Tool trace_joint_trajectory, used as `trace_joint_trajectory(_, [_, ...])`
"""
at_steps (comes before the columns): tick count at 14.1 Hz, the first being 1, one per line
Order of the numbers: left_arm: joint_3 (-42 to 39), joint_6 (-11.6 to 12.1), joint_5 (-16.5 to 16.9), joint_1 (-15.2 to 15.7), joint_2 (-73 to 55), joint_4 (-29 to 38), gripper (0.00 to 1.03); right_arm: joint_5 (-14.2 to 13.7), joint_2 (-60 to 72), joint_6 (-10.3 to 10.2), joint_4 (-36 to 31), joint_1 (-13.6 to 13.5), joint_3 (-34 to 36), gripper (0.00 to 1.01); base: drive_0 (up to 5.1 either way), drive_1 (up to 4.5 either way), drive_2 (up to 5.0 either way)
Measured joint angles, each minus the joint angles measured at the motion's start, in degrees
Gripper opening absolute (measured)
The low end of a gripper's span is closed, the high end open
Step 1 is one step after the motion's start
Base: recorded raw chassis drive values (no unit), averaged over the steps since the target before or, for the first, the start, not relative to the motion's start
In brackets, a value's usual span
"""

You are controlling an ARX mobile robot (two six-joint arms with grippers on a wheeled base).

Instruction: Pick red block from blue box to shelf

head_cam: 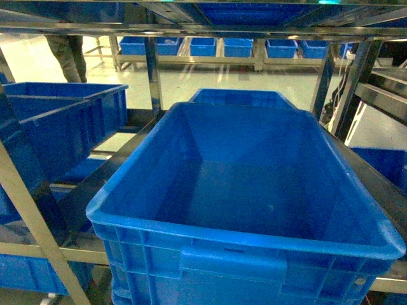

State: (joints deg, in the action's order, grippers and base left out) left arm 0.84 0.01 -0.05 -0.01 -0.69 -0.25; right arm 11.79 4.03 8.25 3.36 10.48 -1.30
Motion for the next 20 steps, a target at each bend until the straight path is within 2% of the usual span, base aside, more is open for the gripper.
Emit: trace_joint_trajectory(20, [0.0,0.0,0.0,0.0,0.0,0.0,0.98,0.0,0.0,0.0,0.0,0.0,0.0,0.29,0.0,0.00,0.0])
